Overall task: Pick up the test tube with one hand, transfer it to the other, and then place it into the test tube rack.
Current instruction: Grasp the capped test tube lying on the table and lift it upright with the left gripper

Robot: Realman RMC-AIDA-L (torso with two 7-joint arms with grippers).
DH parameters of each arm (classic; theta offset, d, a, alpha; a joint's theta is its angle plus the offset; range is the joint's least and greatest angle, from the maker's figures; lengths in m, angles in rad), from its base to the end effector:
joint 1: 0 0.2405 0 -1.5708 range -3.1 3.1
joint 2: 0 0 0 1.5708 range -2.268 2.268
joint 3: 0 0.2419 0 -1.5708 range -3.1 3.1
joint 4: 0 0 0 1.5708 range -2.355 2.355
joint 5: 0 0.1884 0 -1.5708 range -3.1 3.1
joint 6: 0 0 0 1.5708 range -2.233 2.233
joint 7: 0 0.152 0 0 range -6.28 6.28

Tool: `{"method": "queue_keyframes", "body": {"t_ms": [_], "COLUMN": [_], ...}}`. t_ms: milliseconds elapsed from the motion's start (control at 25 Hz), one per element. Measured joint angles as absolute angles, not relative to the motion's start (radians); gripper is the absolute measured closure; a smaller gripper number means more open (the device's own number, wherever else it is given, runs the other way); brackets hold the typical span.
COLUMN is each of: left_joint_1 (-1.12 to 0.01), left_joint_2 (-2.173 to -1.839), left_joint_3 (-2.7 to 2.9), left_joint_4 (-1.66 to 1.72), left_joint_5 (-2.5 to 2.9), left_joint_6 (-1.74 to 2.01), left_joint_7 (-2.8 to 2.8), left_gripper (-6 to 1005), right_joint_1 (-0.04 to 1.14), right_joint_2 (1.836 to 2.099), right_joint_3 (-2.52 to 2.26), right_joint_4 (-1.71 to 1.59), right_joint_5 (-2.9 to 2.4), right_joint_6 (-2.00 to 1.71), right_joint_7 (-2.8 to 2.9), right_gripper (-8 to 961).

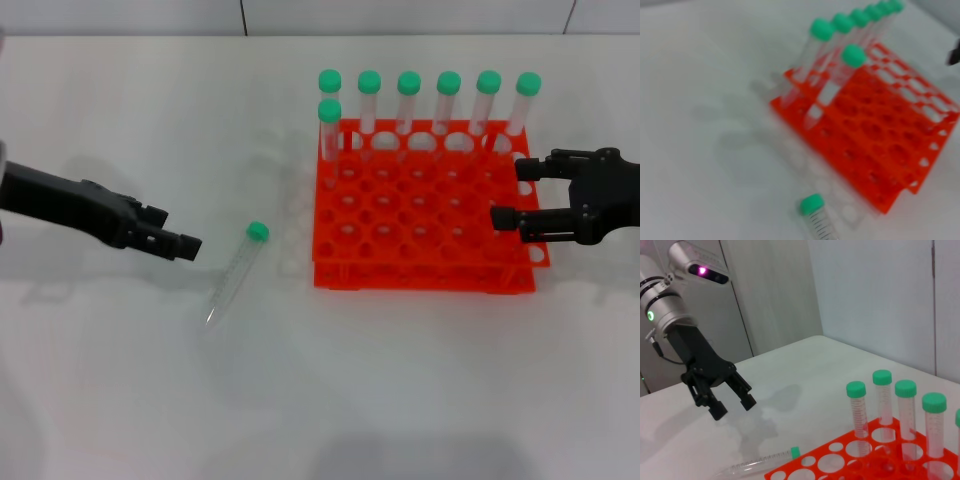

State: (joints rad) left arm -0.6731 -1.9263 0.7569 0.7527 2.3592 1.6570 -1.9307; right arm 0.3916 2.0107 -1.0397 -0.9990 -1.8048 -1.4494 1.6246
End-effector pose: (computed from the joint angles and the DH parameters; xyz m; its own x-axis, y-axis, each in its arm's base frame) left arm -0.2470 0.3326 0.0457 0.7332 0.6722 0.1026 0.6800 -0.7268 -0.0972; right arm 0.2222 0.3168 0.0338 0.8541 -0.3037 -0.4222 -0.4285 -0.8710 -0.2403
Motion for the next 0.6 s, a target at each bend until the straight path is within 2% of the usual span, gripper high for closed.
{"method": "queue_keyframes", "body": {"t_ms": [240, 600], "left_joint_1": [-0.748, -0.849], "left_joint_2": [-1.933, -1.919], "left_joint_3": [0.762, 0.905], "left_joint_4": [0.755, 0.756], "left_joint_5": [2.458, 2.535], "left_joint_6": [1.651, 1.664], "left_joint_7": [-2.081, -2.264], "left_gripper": [117, 117], "right_joint_1": [0.391, 0.391], "right_joint_2": [2.013, 2.012], "right_joint_3": [-1.042, -1.036], "right_joint_4": [-0.999, -0.999], "right_joint_5": [-1.803, -1.802], "right_joint_6": [-1.449, -1.451], "right_joint_7": [1.624, 1.624], "right_gripper": [150, 150]}}
